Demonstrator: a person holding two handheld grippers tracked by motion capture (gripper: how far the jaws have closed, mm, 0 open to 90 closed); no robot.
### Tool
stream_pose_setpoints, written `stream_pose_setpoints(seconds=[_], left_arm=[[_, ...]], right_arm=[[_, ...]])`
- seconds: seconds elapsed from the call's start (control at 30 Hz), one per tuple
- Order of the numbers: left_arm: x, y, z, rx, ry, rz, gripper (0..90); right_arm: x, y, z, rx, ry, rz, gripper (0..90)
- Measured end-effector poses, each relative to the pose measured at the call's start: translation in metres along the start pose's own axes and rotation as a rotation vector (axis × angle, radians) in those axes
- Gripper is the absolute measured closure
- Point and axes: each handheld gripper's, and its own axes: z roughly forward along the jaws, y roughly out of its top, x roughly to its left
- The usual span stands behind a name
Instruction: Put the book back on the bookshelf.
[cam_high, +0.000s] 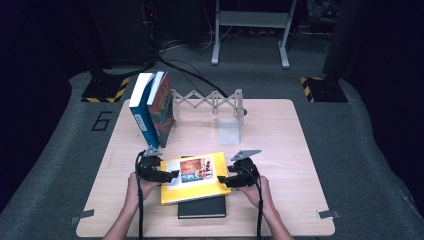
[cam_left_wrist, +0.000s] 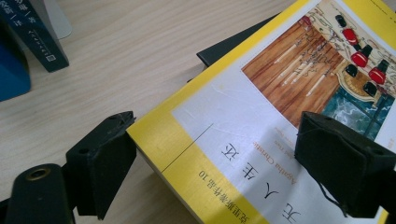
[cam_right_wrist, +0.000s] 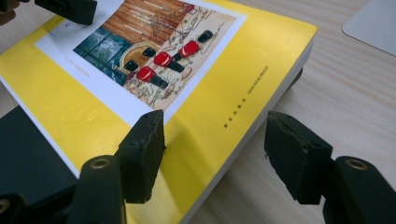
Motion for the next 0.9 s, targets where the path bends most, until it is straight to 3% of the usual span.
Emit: stream_pose_setpoints(seconds=[0.2, 0.43, 0.6, 0.7, 0.9], left_arm=[[-0.006, -0.008, -0.012, -0.039, 0.058, -0.043, 4.3], [-0.016, -0.019, -0.023, 0.009, 0.08, -0.02, 7.6], [-0.016, -0.021, -0.022, 0.02, 0.041, -0.021, 15.8], [-0.015, -0.019, -0.019, 0.011, 0.025, -0.022, 17.7], [-0.013, -0.015, -0.015, 0.017, -0.014, -0.027, 21.9]], right_arm=[[-0.007, 0.015, 0.007, -0.007, -0.018, -0.014, 30.5], [-0.012, 0.037, 0.017, -0.048, -0.045, -0.032, 30.0], [-0.014, 0.051, 0.03, -0.044, -0.045, -0.071, 30.0], [-0.017, 0.055, 0.038, -0.016, -0.013, -0.065, 30.6], [-0.018, 0.056, 0.044, 0.039, -0.025, -0.093, 35.3]])
